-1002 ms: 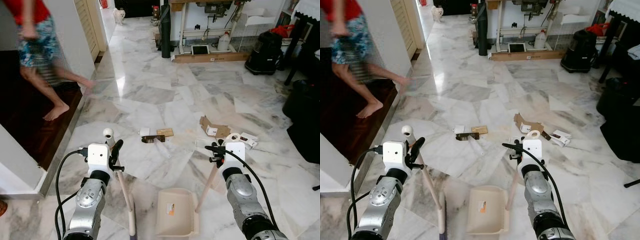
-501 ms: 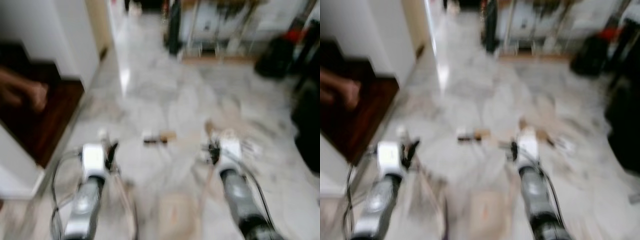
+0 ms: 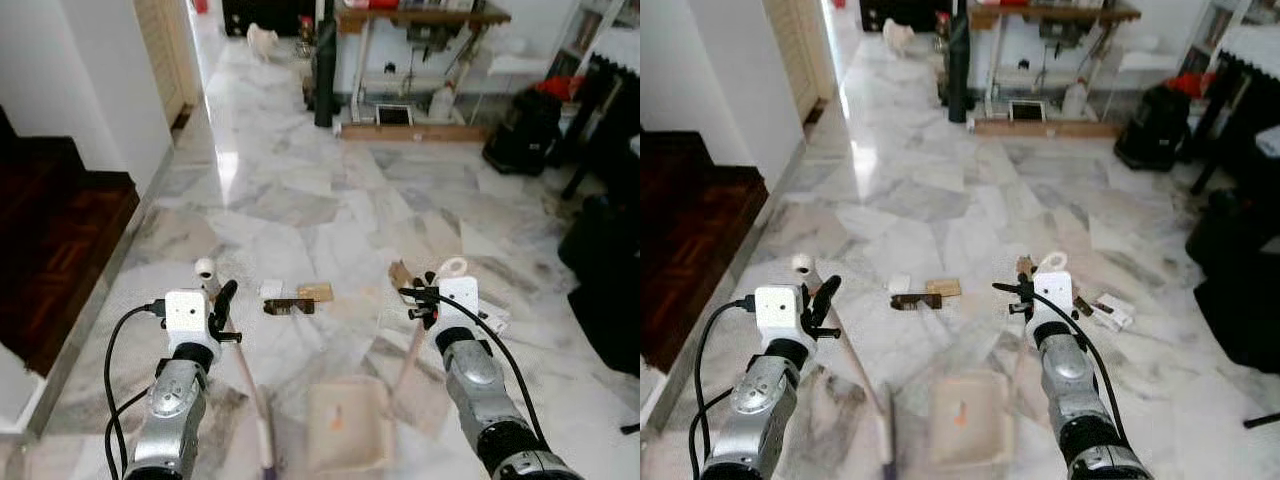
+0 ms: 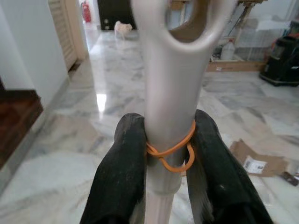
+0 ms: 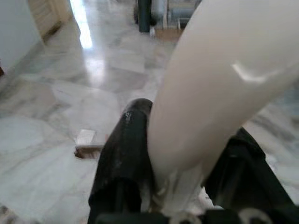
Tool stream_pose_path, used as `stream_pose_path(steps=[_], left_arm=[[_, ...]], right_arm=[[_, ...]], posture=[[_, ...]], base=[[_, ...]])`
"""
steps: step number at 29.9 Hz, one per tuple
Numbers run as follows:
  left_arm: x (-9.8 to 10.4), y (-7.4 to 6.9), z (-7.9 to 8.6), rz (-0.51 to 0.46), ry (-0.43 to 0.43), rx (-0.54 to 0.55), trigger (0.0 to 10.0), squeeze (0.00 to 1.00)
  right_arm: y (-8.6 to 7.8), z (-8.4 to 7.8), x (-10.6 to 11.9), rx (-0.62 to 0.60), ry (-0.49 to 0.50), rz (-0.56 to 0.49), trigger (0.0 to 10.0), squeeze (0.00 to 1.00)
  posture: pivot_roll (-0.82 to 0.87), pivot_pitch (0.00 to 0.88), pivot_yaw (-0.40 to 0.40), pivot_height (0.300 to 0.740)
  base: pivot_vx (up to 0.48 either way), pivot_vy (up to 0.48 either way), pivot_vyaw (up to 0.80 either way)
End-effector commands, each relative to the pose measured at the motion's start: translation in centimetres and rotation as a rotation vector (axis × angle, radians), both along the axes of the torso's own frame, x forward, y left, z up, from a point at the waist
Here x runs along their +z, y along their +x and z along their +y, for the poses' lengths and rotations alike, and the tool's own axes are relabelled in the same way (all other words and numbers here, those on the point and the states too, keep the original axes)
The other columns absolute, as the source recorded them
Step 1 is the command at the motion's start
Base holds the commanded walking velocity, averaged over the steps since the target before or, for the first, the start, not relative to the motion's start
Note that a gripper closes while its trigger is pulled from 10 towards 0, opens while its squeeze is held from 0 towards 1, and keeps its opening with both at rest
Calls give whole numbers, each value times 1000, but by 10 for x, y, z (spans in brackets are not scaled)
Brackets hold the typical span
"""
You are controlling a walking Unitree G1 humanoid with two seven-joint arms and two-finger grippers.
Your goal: Sweep floor
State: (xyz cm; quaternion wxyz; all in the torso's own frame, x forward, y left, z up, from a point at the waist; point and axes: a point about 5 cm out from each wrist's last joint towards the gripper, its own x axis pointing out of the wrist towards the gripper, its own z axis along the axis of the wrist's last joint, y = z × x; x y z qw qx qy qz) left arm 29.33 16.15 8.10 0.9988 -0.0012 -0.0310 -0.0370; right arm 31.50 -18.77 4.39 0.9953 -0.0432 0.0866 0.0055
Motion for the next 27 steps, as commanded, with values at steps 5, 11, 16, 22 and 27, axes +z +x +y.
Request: stream_pose_path(steps=[5,11,16,22,27], left_arm=[[8,2,8,-38,8,18,10000,0],[9,3,9,-39,7,19,10000,0],[10,4,9,-41,9,21,10000,0],[11,4,9,-44,12,22,10000,0],[11,5,8,-45,15,17,10000,0]], right_arm=[[10,8,14,21,10,-63,10000,0],[10,9,15,22,12,-67,10000,0],[11,9,16,24,17,-71,10000,0],[13,7,25,1,25,-131,10000,0],[18,4,40,-25,24,-212,10000,0]], posture=[[73,0,-7,740],[71,0,-6,740],[73,0,-5,740],[70,0,-2,740],[68,0,-1,740]], base=[[345,0,94],[346,0,0],[346,0,0],[349,0,0],[347,0,0]])
